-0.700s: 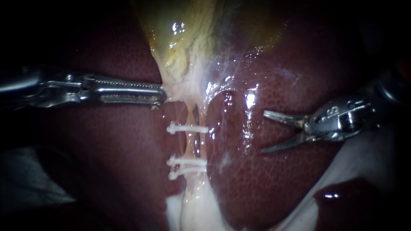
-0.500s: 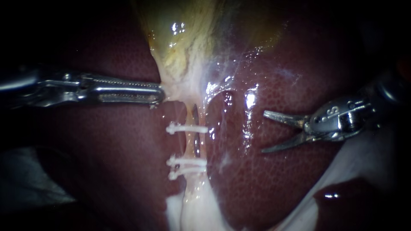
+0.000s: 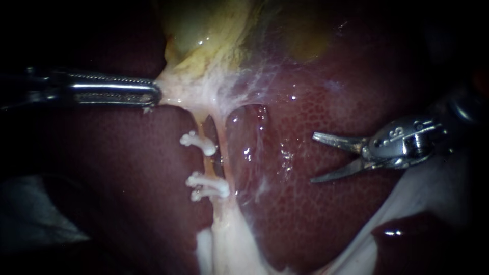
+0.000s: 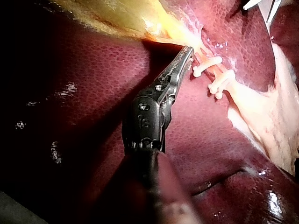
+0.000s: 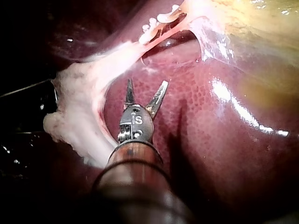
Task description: Go to the cutting position left tube
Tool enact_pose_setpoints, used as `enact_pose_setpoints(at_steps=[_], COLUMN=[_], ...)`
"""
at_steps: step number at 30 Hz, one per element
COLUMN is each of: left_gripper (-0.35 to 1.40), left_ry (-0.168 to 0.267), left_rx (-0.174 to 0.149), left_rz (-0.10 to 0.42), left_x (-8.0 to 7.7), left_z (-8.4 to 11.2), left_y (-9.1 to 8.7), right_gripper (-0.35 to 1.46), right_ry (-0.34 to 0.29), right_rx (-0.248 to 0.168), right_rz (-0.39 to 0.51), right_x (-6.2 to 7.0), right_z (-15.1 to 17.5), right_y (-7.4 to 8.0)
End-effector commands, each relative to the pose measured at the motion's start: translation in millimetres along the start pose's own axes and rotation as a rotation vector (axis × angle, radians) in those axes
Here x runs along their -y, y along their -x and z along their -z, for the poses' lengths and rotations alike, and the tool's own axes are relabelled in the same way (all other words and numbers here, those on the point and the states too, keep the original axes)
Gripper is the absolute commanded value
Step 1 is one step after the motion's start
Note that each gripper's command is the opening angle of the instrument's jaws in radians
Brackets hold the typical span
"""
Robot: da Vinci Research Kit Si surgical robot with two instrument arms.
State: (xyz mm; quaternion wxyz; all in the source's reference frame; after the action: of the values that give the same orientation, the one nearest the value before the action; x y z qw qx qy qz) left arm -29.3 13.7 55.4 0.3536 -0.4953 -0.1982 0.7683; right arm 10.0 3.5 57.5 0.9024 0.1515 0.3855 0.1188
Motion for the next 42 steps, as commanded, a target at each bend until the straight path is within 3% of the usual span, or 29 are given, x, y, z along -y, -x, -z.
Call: enact_pose_setpoints(at_steps=[1,9,15,27,42], left_gripper=[-0.35,-0.35,-0.35,-0.35,-0.35], left_ry=[-0.002,-0.002,-0.001,-0.004,-0.006], left_rx=[-0.001,-0.001,-0.001,-0.001,-0.001], left_rz=[0.000,0.000,0.000,0.000,0.000], left_x=[0.0,0.1,0.2,0.4,0.1], left_z=[-0.1,-0.1,0.0,0.0,0.1], left_y=[0.0,0.0,0.1,0.1,0.1], right_gripper=[1.44,1.44,1.44,1.40,1.40], right_ry=[-0.007,-0.094,-0.154,-0.261,-0.282], right_rx=[-0.022,-0.133,-0.169,-0.171,-0.155], right_rz=[0.000,-0.038,-0.078,-0.118,-0.144], right_x=[0.1,0.7,1.7,3.5,1.2], right_z=[-0.2,-2.5,-5.7,-13.4,-17.8], right_y=[-0.1,-1.5,-2.1,-2.2,-0.7])
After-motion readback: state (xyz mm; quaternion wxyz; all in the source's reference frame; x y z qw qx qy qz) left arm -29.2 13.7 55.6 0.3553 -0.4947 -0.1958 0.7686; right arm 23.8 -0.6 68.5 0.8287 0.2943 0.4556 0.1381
